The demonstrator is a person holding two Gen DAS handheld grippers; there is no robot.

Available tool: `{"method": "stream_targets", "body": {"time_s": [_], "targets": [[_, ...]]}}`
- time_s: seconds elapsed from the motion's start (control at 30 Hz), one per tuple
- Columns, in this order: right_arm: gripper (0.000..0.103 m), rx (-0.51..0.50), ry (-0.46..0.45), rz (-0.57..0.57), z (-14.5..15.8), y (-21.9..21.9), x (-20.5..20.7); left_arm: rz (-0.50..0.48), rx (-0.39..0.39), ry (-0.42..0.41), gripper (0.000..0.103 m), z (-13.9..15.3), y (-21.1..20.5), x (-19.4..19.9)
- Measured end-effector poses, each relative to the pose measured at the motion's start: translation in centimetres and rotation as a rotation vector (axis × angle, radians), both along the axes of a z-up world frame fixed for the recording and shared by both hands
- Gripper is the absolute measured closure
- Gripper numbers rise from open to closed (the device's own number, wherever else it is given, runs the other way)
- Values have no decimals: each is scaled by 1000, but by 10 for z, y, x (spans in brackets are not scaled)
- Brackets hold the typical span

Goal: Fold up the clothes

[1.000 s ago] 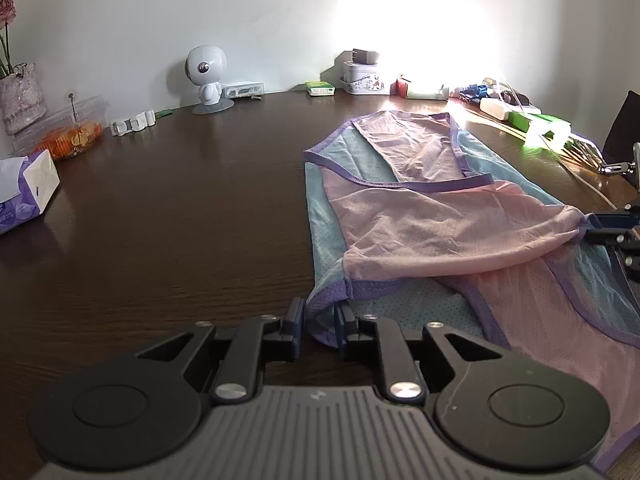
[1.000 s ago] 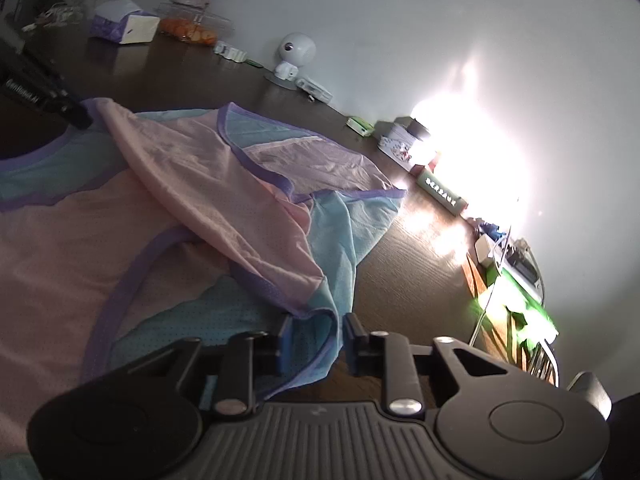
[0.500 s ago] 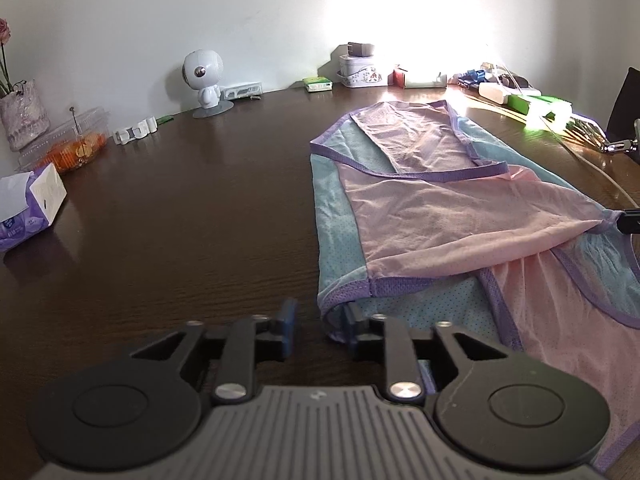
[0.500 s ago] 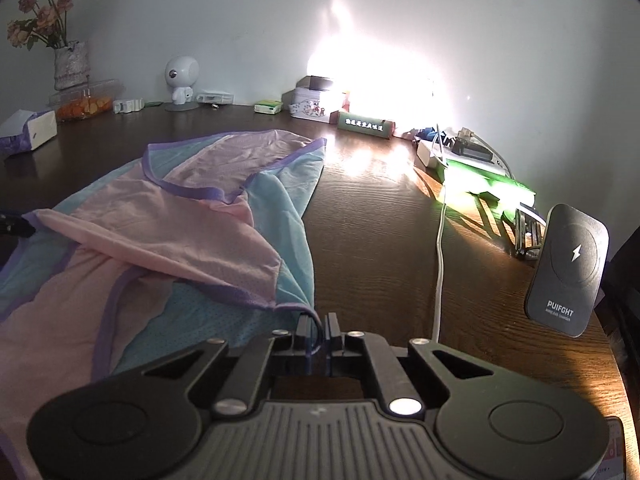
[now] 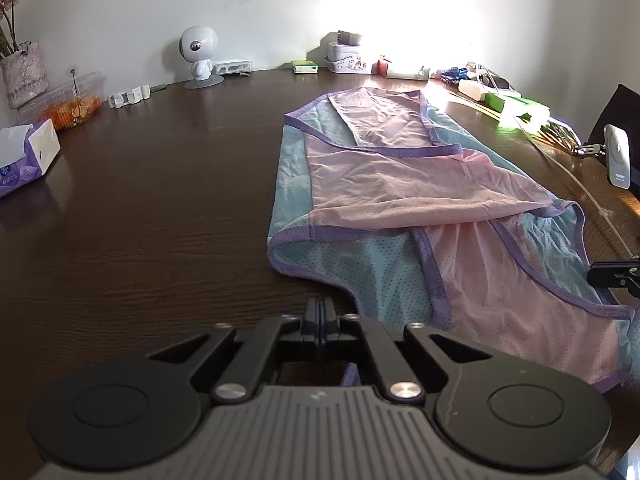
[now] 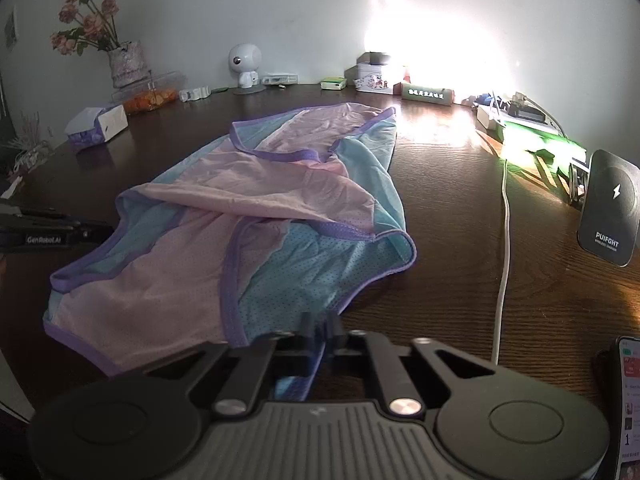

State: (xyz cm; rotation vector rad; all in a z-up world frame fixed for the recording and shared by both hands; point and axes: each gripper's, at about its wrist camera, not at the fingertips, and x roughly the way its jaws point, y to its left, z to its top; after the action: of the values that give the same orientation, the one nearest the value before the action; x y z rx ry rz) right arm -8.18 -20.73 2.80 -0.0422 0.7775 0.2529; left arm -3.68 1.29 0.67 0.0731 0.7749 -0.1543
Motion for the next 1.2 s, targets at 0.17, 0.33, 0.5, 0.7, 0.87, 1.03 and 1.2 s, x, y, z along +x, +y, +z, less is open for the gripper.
{"method": "stream_targets", "body": {"time_s": [0.17,0.33,0.5,0.7,0.87,1.03,1.2], "targets": [[101,-36,-10,-52,1,-11,-7,53,-40,11,102,2,13,-12],[91,70,-43,15,16,-22,-27,3,-179,30,75,15,19,-25],[88,102,-5,112,11,-17,-36,-50,-125,56,98,6,-3,-29],[96,71,34,131,4,-18,-44,-65,-102,37,95,7,-2,-35],[88,79,-76,153,30,-27,-26,-93,-118,22,80,17,-1,-12],[82,-142,-165,236,33,-2,28,-265,55,-51,62,16,-37,22],[84,-190,-159,320,25,12,64,-405,191,-80,62,8,-64,48]]}}
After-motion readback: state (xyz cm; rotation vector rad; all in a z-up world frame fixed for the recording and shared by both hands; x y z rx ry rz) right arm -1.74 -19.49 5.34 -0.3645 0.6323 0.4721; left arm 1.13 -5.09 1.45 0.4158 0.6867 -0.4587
